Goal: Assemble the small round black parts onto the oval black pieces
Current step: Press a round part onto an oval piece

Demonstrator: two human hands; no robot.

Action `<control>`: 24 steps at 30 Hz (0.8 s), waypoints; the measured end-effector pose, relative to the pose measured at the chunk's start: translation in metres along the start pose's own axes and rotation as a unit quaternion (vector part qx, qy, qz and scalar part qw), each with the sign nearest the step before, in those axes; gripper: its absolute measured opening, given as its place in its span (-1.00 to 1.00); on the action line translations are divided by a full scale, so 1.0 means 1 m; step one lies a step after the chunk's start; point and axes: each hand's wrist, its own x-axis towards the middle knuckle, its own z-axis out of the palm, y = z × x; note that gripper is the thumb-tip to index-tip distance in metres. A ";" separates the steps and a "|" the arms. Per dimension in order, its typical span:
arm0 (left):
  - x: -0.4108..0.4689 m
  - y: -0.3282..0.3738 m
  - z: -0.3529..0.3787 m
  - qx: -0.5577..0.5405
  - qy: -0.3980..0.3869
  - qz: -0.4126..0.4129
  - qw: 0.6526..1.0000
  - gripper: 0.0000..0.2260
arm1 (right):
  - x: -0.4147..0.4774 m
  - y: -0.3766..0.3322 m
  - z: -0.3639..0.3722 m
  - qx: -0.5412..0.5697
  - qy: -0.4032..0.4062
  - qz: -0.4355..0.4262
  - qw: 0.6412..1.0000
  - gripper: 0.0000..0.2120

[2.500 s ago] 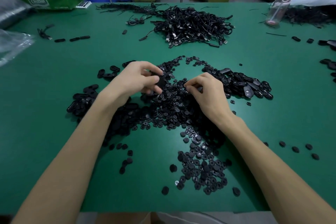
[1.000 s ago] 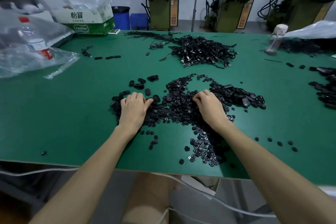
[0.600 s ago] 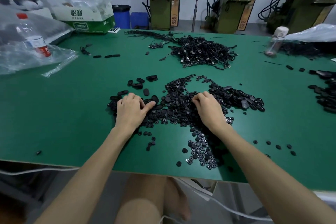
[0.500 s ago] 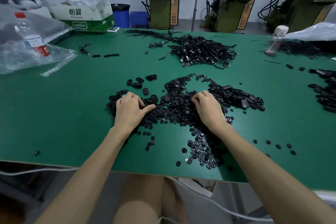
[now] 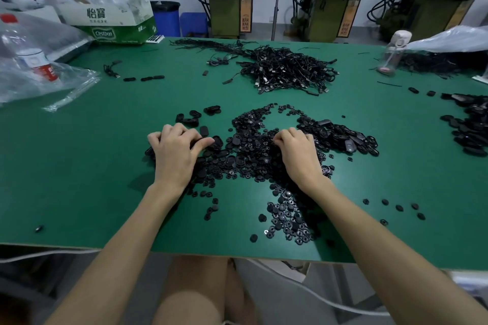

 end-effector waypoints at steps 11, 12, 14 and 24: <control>0.010 0.088 0.030 -0.337 -0.116 -0.090 0.930 -0.83 | 0.002 0.000 -0.011 0.100 0.045 0.028 0.994 -0.82; 0.005 0.094 0.035 -0.385 -0.129 -0.105 0.908 -0.82 | 0.002 -0.001 -0.013 0.126 0.058 0.042 0.989 -0.84; -0.002 0.104 0.043 -0.476 -0.139 -0.133 0.858 -0.80 | 0.000 0.001 -0.020 0.165 0.075 0.053 0.982 -0.87; -0.015 0.109 0.052 -0.560 -0.121 -0.176 0.801 -0.75 | -0.033 -0.005 -0.044 0.373 0.070 0.126 0.916 -0.94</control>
